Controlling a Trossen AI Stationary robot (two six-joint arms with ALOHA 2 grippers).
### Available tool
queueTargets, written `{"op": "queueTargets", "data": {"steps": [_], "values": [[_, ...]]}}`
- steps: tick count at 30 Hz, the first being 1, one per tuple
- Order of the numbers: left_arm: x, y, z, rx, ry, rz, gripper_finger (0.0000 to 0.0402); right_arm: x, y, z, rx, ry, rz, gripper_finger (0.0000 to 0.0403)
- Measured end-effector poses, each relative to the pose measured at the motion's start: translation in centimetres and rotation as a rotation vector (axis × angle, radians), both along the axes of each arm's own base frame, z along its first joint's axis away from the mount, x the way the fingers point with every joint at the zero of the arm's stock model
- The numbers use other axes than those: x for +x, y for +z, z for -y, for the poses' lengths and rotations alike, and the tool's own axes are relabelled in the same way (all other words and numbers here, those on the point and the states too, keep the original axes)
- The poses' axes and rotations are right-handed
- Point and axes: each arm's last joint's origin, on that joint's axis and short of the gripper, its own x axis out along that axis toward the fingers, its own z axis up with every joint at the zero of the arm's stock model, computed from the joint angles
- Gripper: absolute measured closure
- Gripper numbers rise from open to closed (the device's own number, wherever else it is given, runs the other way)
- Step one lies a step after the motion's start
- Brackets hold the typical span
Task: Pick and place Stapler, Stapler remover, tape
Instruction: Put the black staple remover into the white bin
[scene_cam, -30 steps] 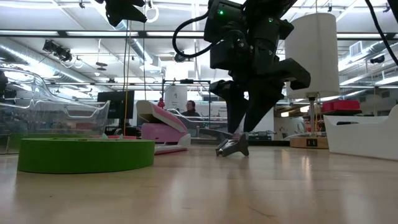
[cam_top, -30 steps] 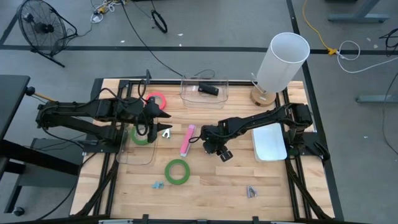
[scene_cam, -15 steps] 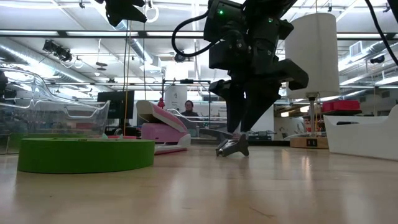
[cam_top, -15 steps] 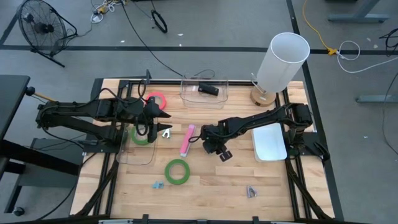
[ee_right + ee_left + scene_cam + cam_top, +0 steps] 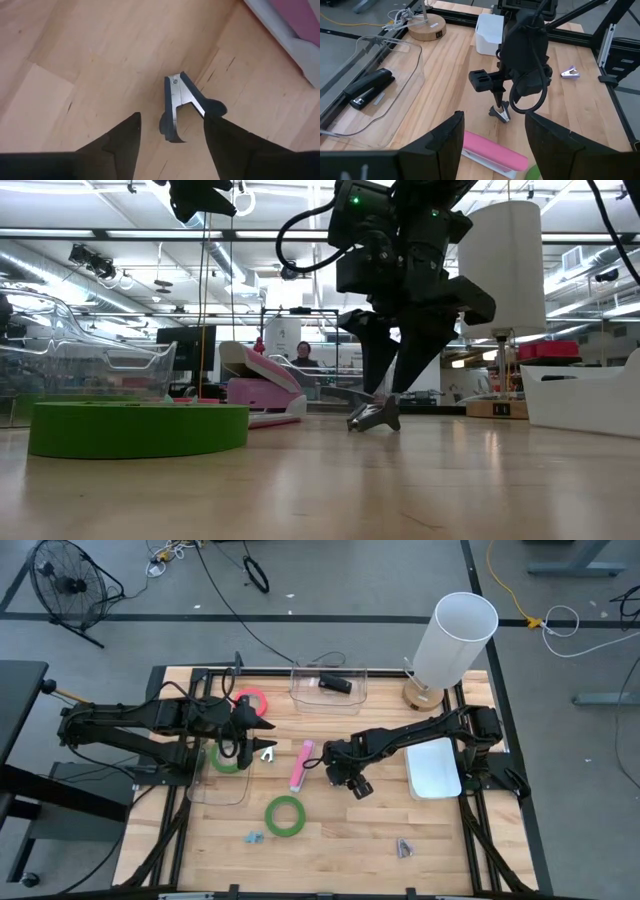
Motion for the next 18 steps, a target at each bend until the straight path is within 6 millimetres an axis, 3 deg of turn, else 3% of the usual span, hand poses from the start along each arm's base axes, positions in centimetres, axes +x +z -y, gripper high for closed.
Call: {"op": "queueTargets", "data": {"steps": [12,18], "values": [[0.0,0.0,0.0,0.001,0.002,0.0,0.0189,0.0,0.0,0.1,0.005,0.015,0.002,0.0216],[0.0,0.0,0.0,0.002,0.002,0.0,0.0189,-0.6,-1.1,0.1,0.003,0.014,-0.019,0.0218]]}}
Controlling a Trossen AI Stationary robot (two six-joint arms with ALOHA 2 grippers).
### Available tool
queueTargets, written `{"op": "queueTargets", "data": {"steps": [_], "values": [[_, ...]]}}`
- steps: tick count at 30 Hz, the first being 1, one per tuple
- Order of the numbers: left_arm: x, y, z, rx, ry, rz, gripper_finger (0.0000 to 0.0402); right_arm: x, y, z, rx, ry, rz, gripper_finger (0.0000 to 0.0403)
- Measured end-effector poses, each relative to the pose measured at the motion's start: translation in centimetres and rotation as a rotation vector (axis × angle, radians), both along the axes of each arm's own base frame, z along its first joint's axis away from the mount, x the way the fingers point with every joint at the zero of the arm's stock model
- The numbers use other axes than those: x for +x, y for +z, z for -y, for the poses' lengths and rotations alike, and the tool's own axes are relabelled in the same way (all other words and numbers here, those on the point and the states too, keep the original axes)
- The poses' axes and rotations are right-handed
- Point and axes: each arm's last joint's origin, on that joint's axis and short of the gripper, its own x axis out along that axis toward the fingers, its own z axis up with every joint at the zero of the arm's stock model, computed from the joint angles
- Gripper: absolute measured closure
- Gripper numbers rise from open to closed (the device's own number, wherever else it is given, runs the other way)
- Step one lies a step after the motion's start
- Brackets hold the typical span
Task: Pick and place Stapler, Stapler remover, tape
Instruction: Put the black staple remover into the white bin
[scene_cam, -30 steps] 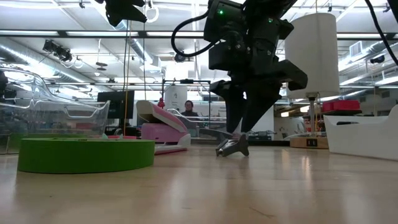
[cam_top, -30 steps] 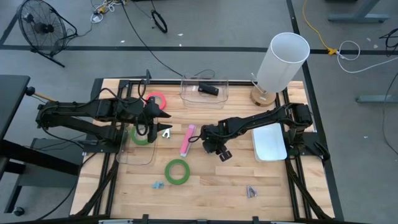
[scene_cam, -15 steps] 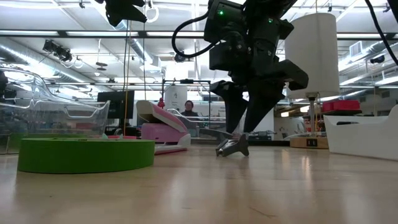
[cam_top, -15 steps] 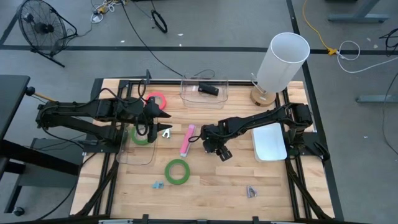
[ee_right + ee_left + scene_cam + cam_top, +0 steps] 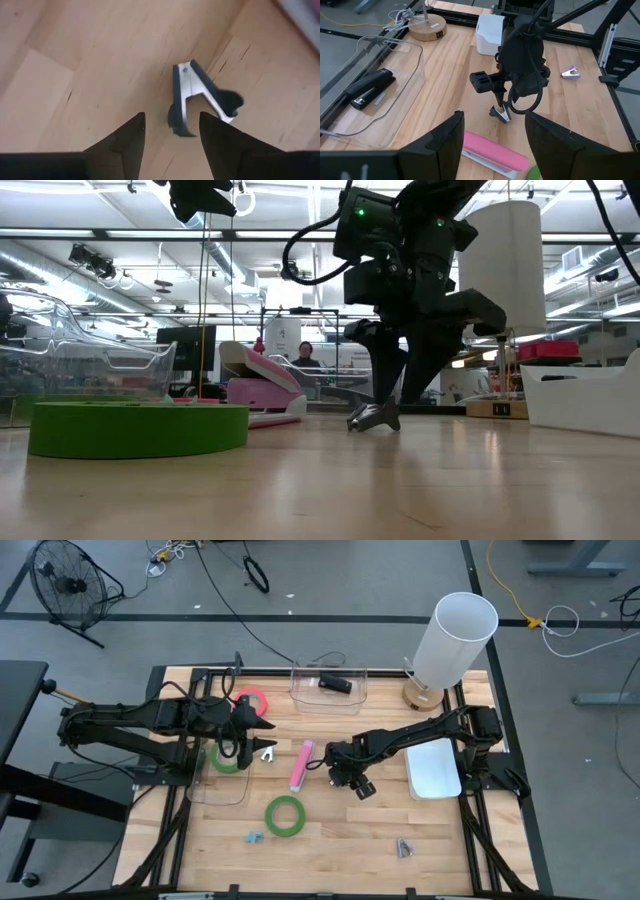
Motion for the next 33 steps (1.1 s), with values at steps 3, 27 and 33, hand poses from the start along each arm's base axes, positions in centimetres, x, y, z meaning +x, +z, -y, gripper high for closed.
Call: {"op": "queueTargets", "data": {"steps": [3,27,33], "values": [[0.0,0.01,0.0,0.0,0.0,0.0,0.0189,-0.12,-0.17,-0.01,0.0,0.0,-0.006,0.0218],[0.01,0.0,0.01,0.0,0.0,0.0,0.0189,0.03,-0.15,0.07,-0.004,0.004,0.013,0.0348],[0.0,0.01,0.01,0.0,0.0,0.0,0.0189,0.06,-0.14,0.09,-0.004,0.004,0.016,0.038]]}}
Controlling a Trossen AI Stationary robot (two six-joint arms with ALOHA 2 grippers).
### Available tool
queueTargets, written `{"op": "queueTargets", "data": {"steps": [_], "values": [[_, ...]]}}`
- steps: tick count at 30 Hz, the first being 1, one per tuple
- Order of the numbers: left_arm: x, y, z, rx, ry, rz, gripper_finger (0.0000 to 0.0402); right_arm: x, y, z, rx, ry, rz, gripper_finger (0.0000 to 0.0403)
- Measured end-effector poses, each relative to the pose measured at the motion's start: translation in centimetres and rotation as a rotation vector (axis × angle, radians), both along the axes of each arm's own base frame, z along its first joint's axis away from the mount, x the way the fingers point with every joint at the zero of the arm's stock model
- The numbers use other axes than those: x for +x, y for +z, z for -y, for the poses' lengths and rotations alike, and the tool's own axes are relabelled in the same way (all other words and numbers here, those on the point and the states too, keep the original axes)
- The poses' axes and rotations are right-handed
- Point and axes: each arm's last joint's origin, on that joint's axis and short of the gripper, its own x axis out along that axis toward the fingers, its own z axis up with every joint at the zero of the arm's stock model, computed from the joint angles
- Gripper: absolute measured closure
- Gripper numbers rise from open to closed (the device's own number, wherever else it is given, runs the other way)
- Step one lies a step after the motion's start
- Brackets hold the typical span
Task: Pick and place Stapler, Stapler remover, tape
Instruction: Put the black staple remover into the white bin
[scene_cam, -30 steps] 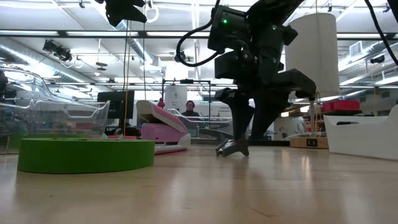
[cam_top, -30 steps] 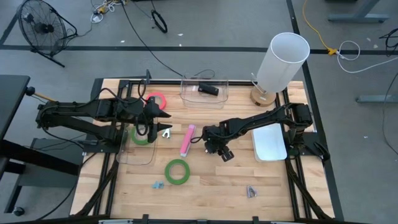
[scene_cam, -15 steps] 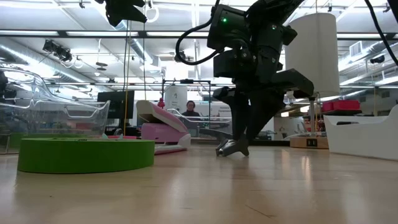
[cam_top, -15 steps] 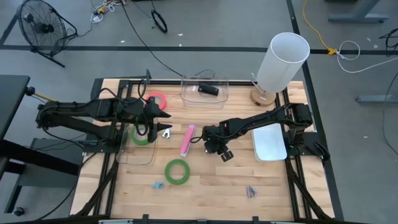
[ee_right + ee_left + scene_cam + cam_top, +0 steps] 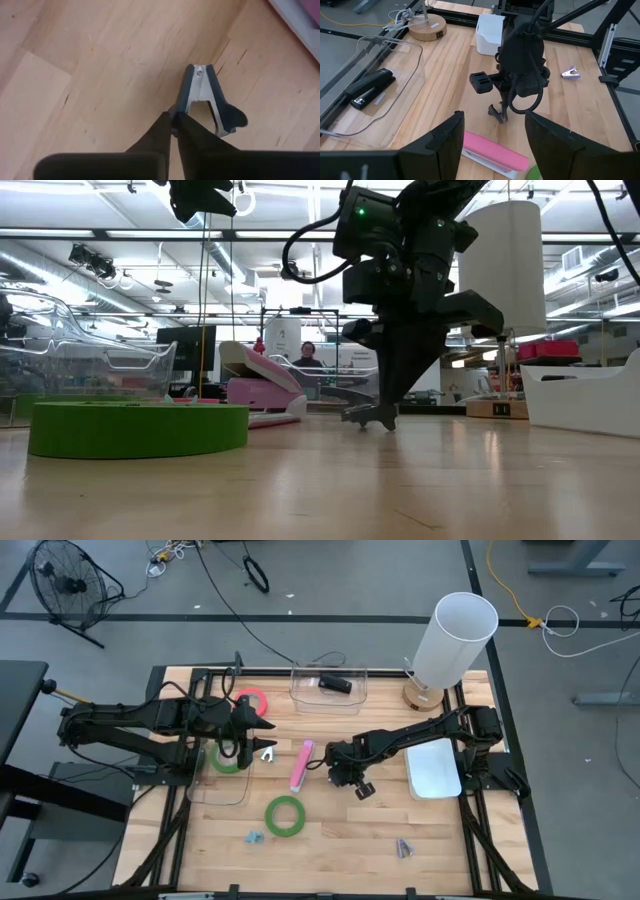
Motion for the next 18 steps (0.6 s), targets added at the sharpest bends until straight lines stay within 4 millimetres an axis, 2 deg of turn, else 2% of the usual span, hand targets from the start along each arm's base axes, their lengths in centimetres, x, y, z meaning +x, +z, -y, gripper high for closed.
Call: {"op": "queueTargets", "data": {"steps": [5,18], "values": [[0.0,-0.01,0.0,0.0,0.0,0.0,0.0189,0.0,0.0,0.0,0.001,-0.006,-0.001,0.0398],[0.01,-0.01,-0.01,0.0,0.0,0.0,0.0189,-0.24,0.27,-0.11,-0.033,-0.035,-0.012,0.0402]]}}
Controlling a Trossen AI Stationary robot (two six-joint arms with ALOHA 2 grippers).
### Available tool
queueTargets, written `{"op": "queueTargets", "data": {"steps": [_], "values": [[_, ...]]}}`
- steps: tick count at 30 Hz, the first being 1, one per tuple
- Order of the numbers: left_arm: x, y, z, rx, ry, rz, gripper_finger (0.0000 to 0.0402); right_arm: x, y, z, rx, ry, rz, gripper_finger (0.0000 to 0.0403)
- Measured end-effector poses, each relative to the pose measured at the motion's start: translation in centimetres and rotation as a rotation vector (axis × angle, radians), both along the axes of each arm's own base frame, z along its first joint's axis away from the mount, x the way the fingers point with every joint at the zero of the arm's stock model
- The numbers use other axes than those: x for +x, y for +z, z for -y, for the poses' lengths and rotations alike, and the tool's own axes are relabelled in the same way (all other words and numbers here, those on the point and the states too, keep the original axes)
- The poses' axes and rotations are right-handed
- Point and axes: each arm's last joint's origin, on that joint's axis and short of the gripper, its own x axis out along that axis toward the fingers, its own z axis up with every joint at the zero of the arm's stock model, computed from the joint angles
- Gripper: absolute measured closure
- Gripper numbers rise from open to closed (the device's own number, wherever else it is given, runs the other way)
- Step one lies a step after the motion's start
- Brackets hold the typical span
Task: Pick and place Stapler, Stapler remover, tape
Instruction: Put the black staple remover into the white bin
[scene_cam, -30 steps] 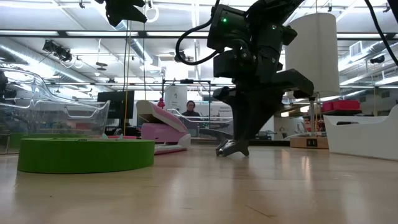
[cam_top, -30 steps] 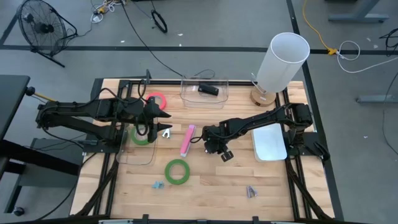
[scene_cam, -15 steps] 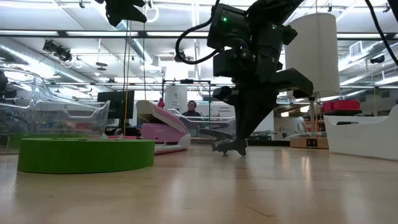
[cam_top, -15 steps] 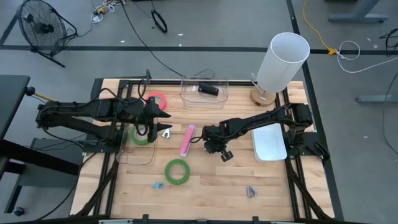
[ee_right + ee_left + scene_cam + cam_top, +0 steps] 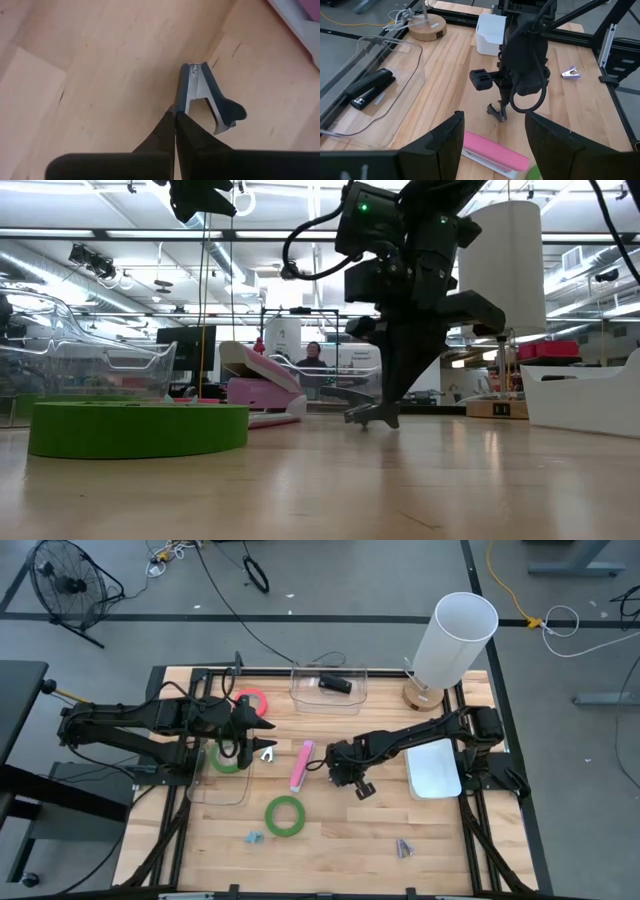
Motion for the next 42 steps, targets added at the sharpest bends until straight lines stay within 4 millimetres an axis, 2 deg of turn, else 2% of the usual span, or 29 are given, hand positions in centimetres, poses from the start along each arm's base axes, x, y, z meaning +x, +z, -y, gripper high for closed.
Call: {"op": "queueTargets", "data": {"steps": [6,15,28,42], "values": [[0.0,0.0,0.0,0.0,0.0,0.0,0.0189,-0.6,1.6,0.0,0.008,-0.02,0.016,0.0403],[0.0,0.0,0.0,0.0,0.0,0.001,0.0189,-2.3,5.6,0.1,0.028,-0.066,0.093,0.0403],[0.0,0.0,0.0,0.0,-0.001,0.0,0.0189,-7.2,12.1,0.4,0.054,-0.201,0.17,0.0403],[0.0,0.0,0.0,0.0,-0.001,0.0,0.0189,-12.6,16.0,0.8,0.078,-0.326,0.18,0.0403]]}}
